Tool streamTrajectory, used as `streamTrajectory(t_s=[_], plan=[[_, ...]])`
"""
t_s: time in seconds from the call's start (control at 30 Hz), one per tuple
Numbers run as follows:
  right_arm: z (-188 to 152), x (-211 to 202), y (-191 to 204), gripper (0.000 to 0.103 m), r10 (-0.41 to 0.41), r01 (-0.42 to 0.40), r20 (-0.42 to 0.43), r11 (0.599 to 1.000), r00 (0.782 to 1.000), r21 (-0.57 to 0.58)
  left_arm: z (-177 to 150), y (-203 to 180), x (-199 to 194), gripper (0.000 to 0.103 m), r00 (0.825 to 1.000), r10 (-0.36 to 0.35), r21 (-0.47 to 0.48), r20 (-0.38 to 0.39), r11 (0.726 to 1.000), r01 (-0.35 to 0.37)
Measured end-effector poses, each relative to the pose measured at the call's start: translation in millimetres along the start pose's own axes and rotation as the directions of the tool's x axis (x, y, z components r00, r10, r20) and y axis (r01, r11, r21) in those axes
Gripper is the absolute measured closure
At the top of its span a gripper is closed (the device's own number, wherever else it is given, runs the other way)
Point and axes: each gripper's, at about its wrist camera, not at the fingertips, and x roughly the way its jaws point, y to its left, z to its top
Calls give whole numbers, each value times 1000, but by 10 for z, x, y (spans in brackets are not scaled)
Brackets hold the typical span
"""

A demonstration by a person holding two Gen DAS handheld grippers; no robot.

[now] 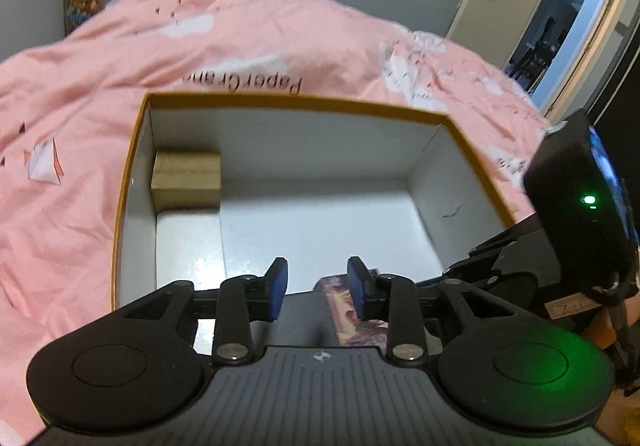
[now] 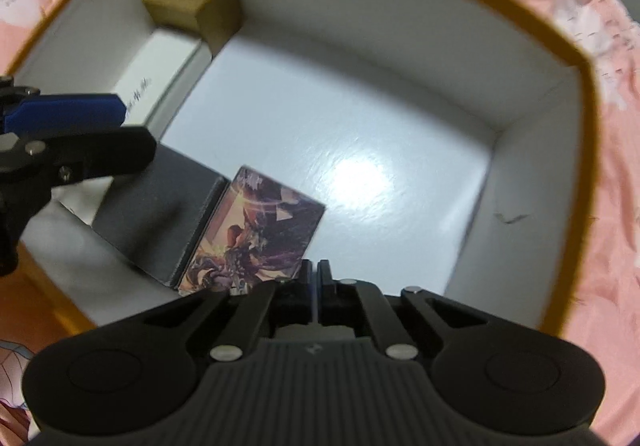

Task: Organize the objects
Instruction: 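Move both grippers out of the shoebox toward the pink items, then grasp the pink wallet with the left gripper while the right gripper grasps the pink backpack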

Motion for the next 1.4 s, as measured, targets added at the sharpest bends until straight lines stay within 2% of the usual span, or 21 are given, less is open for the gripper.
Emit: streamTrajectory(t_s=[0.13,0.27,0.33,0.43,0.57,0.7,0.83,0.93,1.0,1.13,1.2,1.4], plan=[[-235,-442,-25,97,-10,3,142,999,990,52,-25,-220,-250,66,998,-6,88,56,996,1],[-606,-869,-100,87,-19,-18,267,991,964,135,-144,-447,-498,66,987,-148,182,65,974,134],[-880,-1015,-108,71,-52,-8,321,983,946,183,-261,-564,-587,66,977,-205,233,56,954,187],[-1157,-1176,-105,71,-102,10,370,970,924,244,-432,-708,-631,66,968,-250,285,15,929,235],[-1601,-1226,-59,70,-161,52,347,952,924,301,-635,-831,-566,66,964,-257,276,-62,924,264],[-1963,-1165,-44,70,-190,94,287,943,939,318,-772,-891,-489,66,959,-259,271,-115,920,281],[-2327,-1045,19,69,-220,155,224,949,949,273,-863,-951,-399,66,966,-204,289,-158,926,243],[-2459,-977,119,63,-218,172,217,962,951,214,-960,-990,-352,66,960,-204,287,-193,924,254],[-2483,-911,190,59,-226,192,221,967,949,165,-1009,-997,-337,66,957,-201,280,-206,926,255],[-2449,-790,292,59,-214,201,247,976,945,78,-1036,-987,-382,66,964,-178,276,-197,933,229],[-2403,-741,288,59,-202,197,262,979,944,44,-1026,-986,-404,66,971,-158,282,-180,937,205],[-2214,-620,223,58,-189,204,305,979,933,-19,-990,-961,-375,66,975,-146,261,-166,947,186]])
